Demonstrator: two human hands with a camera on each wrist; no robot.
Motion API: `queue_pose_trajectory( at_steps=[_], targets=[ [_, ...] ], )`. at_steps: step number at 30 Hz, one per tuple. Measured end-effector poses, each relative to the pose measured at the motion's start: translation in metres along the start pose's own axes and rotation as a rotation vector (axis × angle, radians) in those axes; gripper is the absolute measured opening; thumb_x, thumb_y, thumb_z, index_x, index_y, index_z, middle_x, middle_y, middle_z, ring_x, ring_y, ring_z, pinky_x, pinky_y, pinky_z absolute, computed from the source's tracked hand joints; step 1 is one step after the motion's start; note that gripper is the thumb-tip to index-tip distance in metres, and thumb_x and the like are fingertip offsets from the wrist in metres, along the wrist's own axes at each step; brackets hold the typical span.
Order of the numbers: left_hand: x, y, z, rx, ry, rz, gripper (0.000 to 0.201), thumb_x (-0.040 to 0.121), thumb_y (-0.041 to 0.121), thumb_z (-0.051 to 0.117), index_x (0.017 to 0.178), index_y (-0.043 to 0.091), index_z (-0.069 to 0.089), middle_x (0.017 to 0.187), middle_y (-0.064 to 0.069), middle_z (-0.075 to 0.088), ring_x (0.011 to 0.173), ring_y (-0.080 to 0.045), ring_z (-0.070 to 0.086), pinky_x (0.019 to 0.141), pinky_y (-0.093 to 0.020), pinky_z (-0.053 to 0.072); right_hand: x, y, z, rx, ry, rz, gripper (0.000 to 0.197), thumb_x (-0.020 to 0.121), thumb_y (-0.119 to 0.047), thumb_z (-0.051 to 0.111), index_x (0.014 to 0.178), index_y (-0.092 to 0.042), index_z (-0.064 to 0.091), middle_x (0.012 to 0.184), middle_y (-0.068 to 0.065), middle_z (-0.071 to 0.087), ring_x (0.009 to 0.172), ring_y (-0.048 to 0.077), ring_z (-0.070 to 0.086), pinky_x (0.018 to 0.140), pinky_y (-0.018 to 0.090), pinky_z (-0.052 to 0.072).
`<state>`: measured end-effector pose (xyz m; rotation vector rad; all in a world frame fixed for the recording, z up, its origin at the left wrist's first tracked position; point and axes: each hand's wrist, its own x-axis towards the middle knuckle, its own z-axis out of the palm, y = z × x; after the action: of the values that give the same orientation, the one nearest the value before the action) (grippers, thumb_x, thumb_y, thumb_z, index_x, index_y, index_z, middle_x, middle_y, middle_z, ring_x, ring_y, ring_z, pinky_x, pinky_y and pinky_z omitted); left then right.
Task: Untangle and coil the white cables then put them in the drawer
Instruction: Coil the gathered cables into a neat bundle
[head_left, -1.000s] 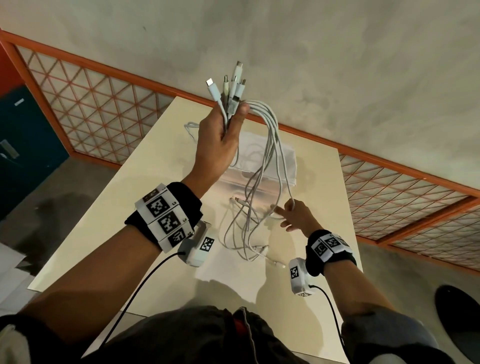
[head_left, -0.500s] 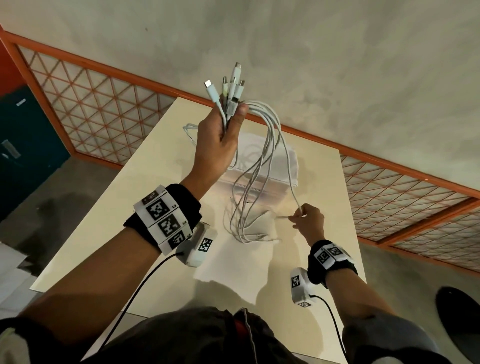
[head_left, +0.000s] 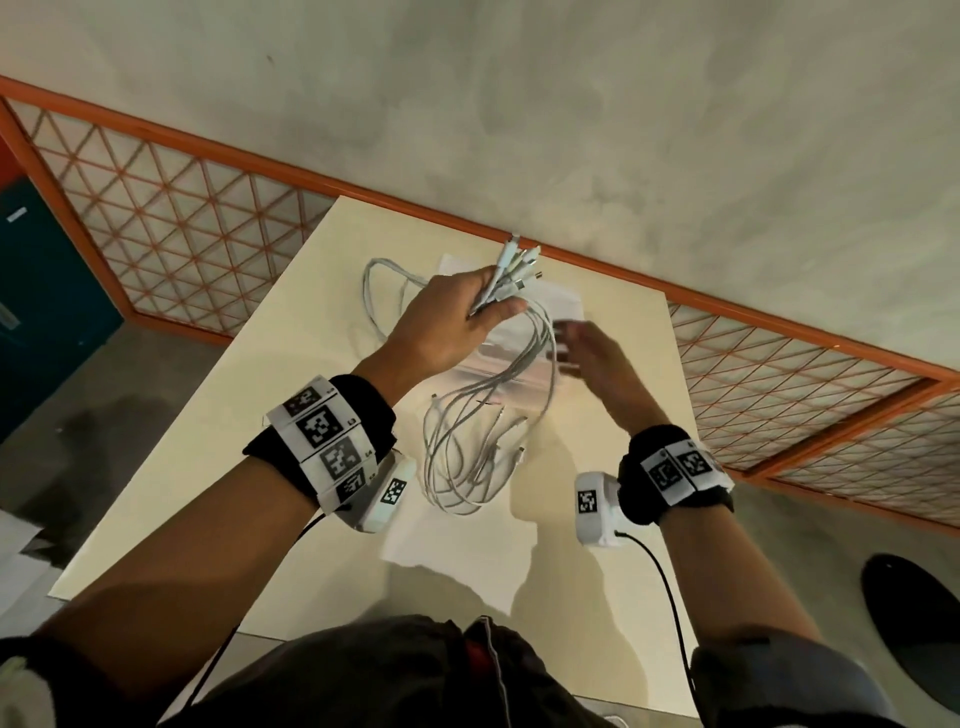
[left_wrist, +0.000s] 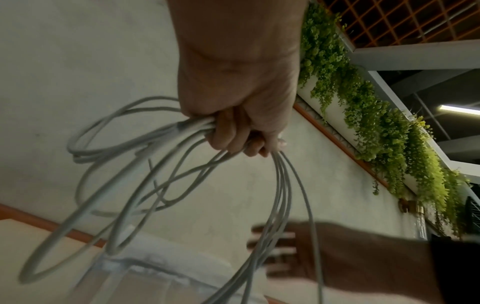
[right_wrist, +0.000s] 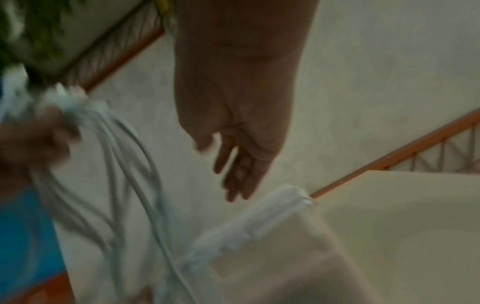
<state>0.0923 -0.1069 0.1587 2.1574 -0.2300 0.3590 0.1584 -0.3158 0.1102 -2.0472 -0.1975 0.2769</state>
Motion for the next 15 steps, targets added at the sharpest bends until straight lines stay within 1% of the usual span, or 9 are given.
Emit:
queue_pose_trajectory(
  at_steps=[2, 4, 6, 7, 8, 10, 12, 13, 15],
  targets=[
    [-0.002, -0.003, 0.004, 0.000, -0.035, -0.036, 0.038, 0.090, 0.042, 0.057, 0.111, 0.011, 0.064, 0.091, -0.007, 0.071, 0.085, -0.025, 0.065, 0.071, -0.031, 0.045, -0.005, -0.028, 0.006, 0.224, -0.086, -0.067, 0.058, 0.094, -0.060, 0.028, 0.118, -0.020, 0.062, 0.120, 0.006, 0.066, 0.111, 0.021, 0.063, 0.095, 0.030, 0.047],
    [-0.004, -0.004, 0.007, -0.009, -0.058, -0.070, 0.037, 0.089, 0.042, 0.058, 0.108, 0.012, 0.065, 0.087, -0.004, 0.070, 0.081, -0.022, 0.065, 0.067, -0.028, 0.044, -0.012, -0.044, 0.014, 0.211, -0.254, -0.089, 0.071, 0.087, -0.069, 0.018, 0.107, -0.022, 0.067, 0.107, 0.008, 0.071, 0.106, 0.022, 0.066, 0.099, 0.035, 0.048],
    [-0.006, -0.006, 0.008, -0.016, -0.086, -0.101, 0.031, 0.087, 0.042, 0.061, 0.098, 0.014, 0.066, 0.076, 0.005, 0.066, 0.075, -0.017, 0.062, 0.062, -0.020, 0.041, -0.017, -0.047, 0.021, 0.136, -0.348, -0.063, 0.077, 0.084, -0.072, 0.020, 0.090, -0.012, 0.067, 0.074, 0.003, 0.070, 0.079, 0.020, 0.069, 0.094, 0.040, 0.050],
    [-0.006, -0.008, 0.008, -0.021, -0.108, -0.120, 0.030, 0.085, 0.042, 0.064, 0.095, 0.014, 0.067, 0.076, 0.007, 0.065, 0.076, -0.014, 0.062, 0.062, -0.019, 0.041, -0.019, -0.044, 0.022, 0.105, -0.340, -0.045, 0.076, 0.083, -0.073, 0.022, 0.078, -0.009, 0.063, 0.059, -0.002, 0.060, 0.063, 0.016, 0.063, 0.088, 0.042, 0.050],
    [-0.007, -0.011, 0.007, -0.038, -0.132, -0.139, 0.032, 0.082, 0.043, 0.068, 0.096, 0.015, 0.067, 0.080, 0.008, 0.067, 0.078, -0.011, 0.063, 0.064, -0.018, 0.043, -0.022, -0.039, 0.022, 0.073, -0.306, -0.034, 0.074, 0.084, -0.072, 0.024, 0.069, -0.008, 0.055, 0.051, -0.004, 0.049, 0.052, 0.013, 0.052, 0.080, 0.040, 0.050],
    [-0.010, -0.016, 0.004, -0.087, -0.142, -0.170, 0.037, 0.077, 0.046, 0.072, 0.098, 0.015, 0.070, 0.090, 0.006, 0.071, 0.084, -0.006, 0.065, 0.073, -0.017, 0.046, -0.024, -0.022, 0.014, 0.006, -0.213, 0.005, 0.065, 0.092, -0.063, 0.031, 0.062, -0.006, 0.043, 0.051, 0.000, 0.036, 0.047, 0.014, 0.036, 0.065, 0.028, 0.044],
    [-0.012, -0.018, -0.001, -0.148, -0.109, -0.189, 0.036, 0.081, 0.047, 0.067, 0.091, 0.013, 0.071, 0.085, 0.005, 0.073, 0.081, -0.005, 0.065, 0.074, -0.020, 0.046, -0.027, 0.000, 0.000, -0.067, -0.170, 0.087, 0.052, 0.098, -0.044, 0.042, 0.061, -0.007, 0.042, 0.054, 0.006, 0.039, 0.048, 0.018, 0.036, 0.056, 0.021, 0.039],
    [-0.013, -0.018, -0.002, -0.209, -0.105, -0.197, 0.035, 0.085, 0.046, 0.064, 0.086, 0.011, 0.069, 0.077, 0.007, 0.071, 0.074, -0.002, 0.065, 0.072, -0.019, 0.045, -0.027, 0.014, -0.007, -0.137, -0.171, 0.135, 0.044, 0.098, -0.032, 0.047, 0.062, -0.006, 0.047, 0.055, 0.008, 0.046, 0.048, 0.018, 0.043, 0.056, 0.021, 0.040],
    [-0.014, -0.011, -0.005, -0.358, -0.136, -0.223, 0.038, 0.091, 0.041, 0.056, 0.071, 0.010, 0.058, 0.055, 0.010, 0.056, 0.045, 0.001, 0.051, 0.052, -0.013, 0.039, -0.025, 0.042, -0.020, -0.263, -0.183, 0.206, 0.020, 0.094, -0.005, 0.052, 0.074, -0.004, 0.055, 0.061, 0.006, 0.060, 0.049, 0.010, 0.056, 0.061, 0.024, 0.042]
  ],
)
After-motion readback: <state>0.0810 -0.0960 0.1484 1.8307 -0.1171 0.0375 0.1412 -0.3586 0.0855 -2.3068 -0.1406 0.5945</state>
